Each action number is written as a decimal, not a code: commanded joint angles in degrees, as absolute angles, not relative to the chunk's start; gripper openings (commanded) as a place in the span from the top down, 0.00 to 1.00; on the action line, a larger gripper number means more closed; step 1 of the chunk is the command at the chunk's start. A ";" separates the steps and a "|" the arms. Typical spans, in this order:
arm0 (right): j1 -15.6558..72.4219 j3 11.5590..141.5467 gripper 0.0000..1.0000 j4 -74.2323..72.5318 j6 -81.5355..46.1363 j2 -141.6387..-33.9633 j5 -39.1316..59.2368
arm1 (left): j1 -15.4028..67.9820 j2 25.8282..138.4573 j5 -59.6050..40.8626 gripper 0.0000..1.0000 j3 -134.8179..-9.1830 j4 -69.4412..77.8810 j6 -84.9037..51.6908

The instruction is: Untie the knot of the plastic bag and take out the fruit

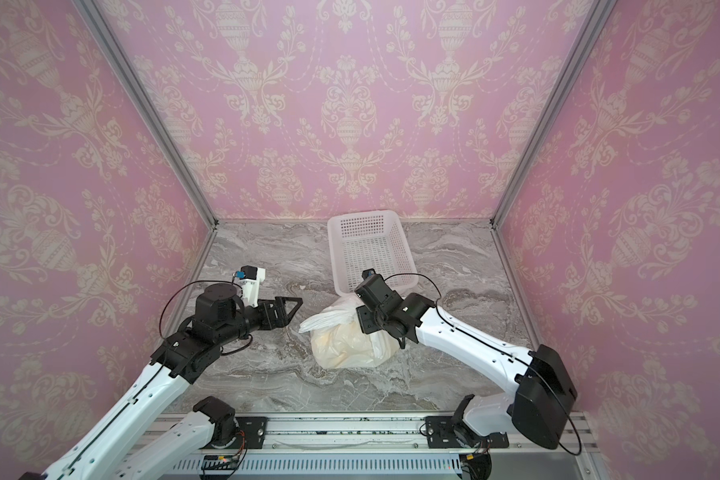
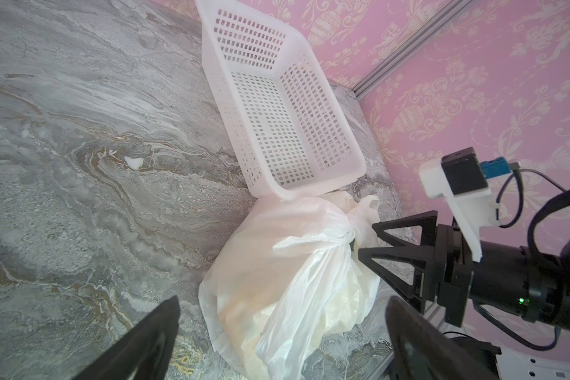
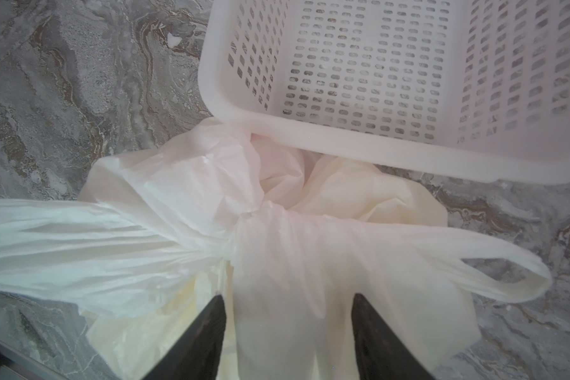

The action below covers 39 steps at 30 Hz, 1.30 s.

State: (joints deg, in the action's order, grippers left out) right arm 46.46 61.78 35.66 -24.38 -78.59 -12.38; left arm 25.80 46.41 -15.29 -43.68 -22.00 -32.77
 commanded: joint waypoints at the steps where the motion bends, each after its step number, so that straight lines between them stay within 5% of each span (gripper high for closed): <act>1: 46.04 63.08 0.57 36.82 -24.02 -78.92 -12.20 | 29.47 48.67 -9.21 0.01 -46.37 -23.41 -29.94; 5: 46.02 63.45 0.82 36.59 -23.56 -79.83 -12.14 | 34.31 52.65 -5.12 0.01 -49.12 -24.45 -28.19; 10: 46.35 64.17 1.00 36.28 -22.55 -79.79 -11.03 | 39.33 59.92 -0.42 0.01 -53.16 -25.93 -26.04; 27: 52.27 61.67 1.00 30.34 -15.14 -75.05 -8.36 | 44.48 75.54 2.57 0.04 -59.90 -25.51 -22.30; 30: 52.30 61.96 1.00 30.26 -15.03 -75.67 -8.09 | 44.47 76.05 1.27 0.17 -59.75 -24.60 -21.80; 35: 52.31 62.05 1.00 30.35 -14.96 -76.20 -8.60 | 44.50 77.07 0.03 0.54 -59.52 -22.76 -22.06; 39: 52.42 62.01 1.00 30.39 -14.92 -76.12 -8.94 | 44.47 77.94 -0.54 0.67 -59.69 -22.28 -21.80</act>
State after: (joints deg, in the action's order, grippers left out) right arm 52.05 62.26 30.76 -16.03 -75.99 -8.71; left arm 44.18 76.97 -0.05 -58.46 -22.26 -22.76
